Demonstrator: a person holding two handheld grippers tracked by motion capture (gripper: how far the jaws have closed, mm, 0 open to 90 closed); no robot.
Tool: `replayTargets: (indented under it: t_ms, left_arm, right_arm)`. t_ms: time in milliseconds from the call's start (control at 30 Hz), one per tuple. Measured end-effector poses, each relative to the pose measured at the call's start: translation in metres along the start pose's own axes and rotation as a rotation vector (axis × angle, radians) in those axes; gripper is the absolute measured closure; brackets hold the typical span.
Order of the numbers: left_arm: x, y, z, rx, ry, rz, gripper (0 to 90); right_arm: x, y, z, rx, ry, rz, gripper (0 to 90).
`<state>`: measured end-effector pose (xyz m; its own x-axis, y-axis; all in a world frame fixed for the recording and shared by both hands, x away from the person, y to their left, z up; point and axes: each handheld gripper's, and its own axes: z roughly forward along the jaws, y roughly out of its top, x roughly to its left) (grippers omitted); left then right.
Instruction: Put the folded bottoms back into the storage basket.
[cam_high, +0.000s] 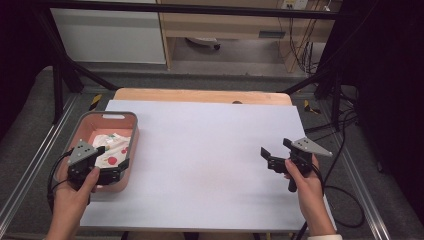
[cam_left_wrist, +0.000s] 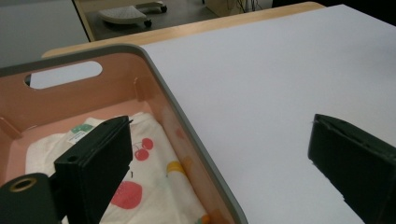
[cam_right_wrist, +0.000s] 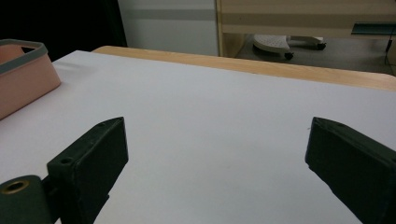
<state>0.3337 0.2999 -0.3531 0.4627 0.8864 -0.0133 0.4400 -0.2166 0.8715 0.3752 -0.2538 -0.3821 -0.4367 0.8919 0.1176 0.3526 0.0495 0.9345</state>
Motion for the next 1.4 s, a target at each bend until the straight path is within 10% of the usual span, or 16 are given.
replayTargets:
  t_ms: [1400]
  left_arm:
    - [-0.020, -0.007, 0.012, 0.079, -0.039, 0.065, 6.9]
  right_arm:
    - [0.015, -0.069, -0.016, 0.101, 0.049, 0.015, 6.5]
